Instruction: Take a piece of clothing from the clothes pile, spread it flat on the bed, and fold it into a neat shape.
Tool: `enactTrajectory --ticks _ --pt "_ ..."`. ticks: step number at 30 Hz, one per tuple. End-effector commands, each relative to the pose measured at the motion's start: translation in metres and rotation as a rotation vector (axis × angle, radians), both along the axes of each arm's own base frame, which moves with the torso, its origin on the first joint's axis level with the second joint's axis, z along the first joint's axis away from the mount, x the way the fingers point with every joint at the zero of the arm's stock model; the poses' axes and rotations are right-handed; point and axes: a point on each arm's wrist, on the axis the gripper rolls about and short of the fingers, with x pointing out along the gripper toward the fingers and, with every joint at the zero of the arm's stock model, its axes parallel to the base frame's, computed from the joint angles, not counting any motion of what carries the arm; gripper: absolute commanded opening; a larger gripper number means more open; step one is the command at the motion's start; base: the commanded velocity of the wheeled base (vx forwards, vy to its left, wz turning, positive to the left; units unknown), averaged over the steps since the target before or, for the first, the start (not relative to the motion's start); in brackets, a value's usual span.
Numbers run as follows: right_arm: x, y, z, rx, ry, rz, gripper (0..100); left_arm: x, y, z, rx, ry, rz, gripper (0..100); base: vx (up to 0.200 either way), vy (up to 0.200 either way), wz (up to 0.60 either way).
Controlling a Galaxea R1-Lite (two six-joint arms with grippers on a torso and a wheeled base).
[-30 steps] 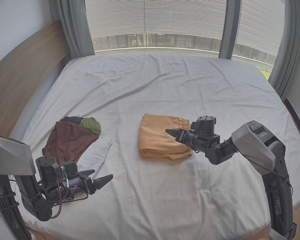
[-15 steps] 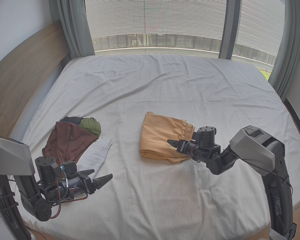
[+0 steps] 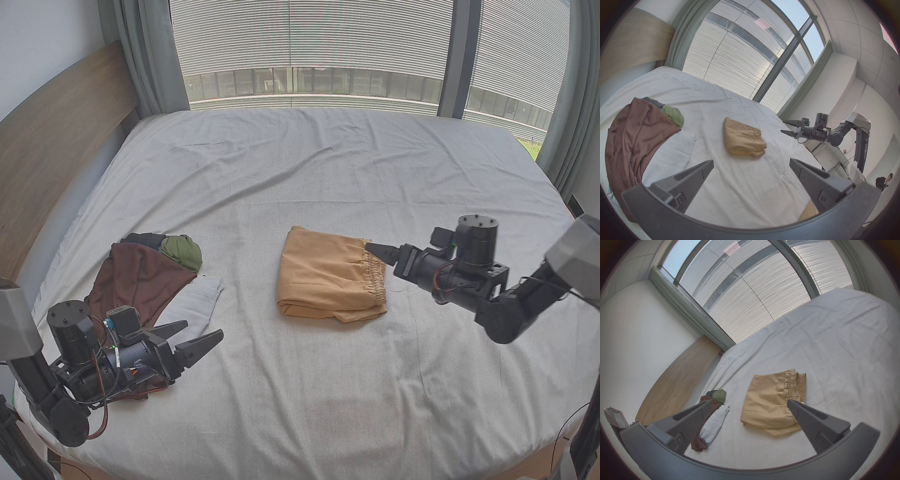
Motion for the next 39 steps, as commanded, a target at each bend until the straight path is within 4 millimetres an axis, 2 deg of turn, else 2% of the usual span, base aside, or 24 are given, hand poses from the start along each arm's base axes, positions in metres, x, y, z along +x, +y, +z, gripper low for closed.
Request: enactTrajectory --ticks 1,5,7,8,9,10,14,19,20,23,29,34,37,39 --pt "-0.093 -0.039 0.071 0.01 -0.185 0.008 100 -0.045 0.001 0.047 -0.091 -0.154 -0.049 100 0.0 0.0 0.0" --pt "-0.135 -0.057 0.073 -0.125 -0.266 0.024 100 -0.078 0.01 0.066 -0.161 -0.225 -0.052 100 0.0 0.0 0.0" --pt "-0.14 -0.059 0.073 -0.135 -0.275 0.024 100 -0.081 0.011 0.07 -0.168 -0.239 -0.051 100 0.0 0.0 0.0" --pt "-0.158 -0.067 0.079 -0.152 -0.321 0.018 100 -0.095 0.014 0.082 -0.205 -0.301 -0.056 100 0.0 0.0 0.0" --pt "-0.158 -0.067 0.079 -0.152 -0.321 0.018 100 -0.095 0.014 0.082 -0.205 -0.301 -0.056 100 0.0 0.0 0.0" --pt "-0.177 -0.074 0.084 -0.153 -0.356 0.004 100 -0.108 0.017 0.092 -0.233 -0.352 -0.066 100 0.0 0.0 0.0" --pt "-0.209 -0.088 0.083 -0.148 -0.388 -0.05 100 -0.129 0.023 0.094 -0.219 -0.355 -0.057 100 0.0 0.0 0.0" --pt "-0.248 -0.11 0.078 -0.137 -0.449 -0.114 100 -0.161 0.035 0.082 -0.14 -0.294 -0.021 100 0.0 0.0 0.0" --pt "-0.251 -0.112 0.077 -0.136 -0.454 -0.122 100 -0.165 0.037 0.08 -0.133 -0.294 -0.017 100 0.0 0.0 0.0" --pt "-0.276 -0.125 0.073 -0.132 -0.515 -0.186 100 -0.191 0.045 0.071 -0.107 -0.283 0.007 100 0.0 0.0 0.0" --pt "-0.322 -0.139 0.05 -0.136 -0.543 -0.238 100 -0.233 0.057 0.049 -0.127 -0.311 0.004 100 0.0 0.0 0.0" --pt "-0.359 -0.147 0.023 -0.136 -0.534 -0.25 100 -0.245 0.059 0.033 -0.125 -0.342 0.056 100 0.0 0.0 0.0" --pt "-0.374 -0.149 0.004 -0.158 -0.498 -0.282 100 -0.249 0.059 0.03 -0.123 -0.35 0.062 100 0.0 0.0 0.0" --pt "-0.377 -0.149 -0.004 -0.165 -0.48 -0.297 100 -0.249 0.059 0.028 -0.114 -0.34 0.077 100 0.0 0.0 0.0"
